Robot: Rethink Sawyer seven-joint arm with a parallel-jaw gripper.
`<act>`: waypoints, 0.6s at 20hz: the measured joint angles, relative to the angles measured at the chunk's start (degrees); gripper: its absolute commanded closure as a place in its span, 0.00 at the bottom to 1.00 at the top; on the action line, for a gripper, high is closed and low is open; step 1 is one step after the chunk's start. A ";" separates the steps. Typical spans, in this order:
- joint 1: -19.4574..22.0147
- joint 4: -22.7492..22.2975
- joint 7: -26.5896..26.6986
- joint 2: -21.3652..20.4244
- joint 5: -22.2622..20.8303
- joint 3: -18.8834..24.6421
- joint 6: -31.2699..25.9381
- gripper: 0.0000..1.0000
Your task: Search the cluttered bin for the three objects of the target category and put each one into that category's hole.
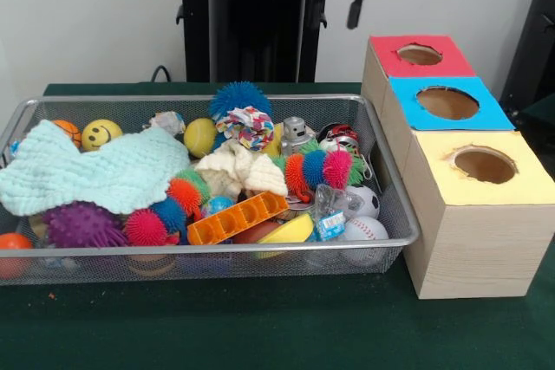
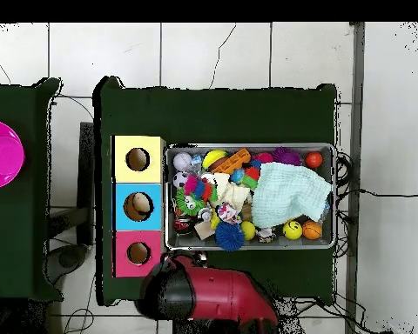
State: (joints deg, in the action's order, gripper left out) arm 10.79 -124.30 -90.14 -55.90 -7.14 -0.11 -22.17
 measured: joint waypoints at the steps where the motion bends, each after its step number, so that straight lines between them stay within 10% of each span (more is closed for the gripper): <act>1: 1.71 0.20 0.00 0.43 -1.03 0.39 0.21 0.00; 12: 14.32 6.40 0.00 8.24 -8.41 7.13 0.37 0.00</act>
State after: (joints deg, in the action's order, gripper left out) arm 25.12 -117.89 -90.14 -47.66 -15.55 7.03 -21.80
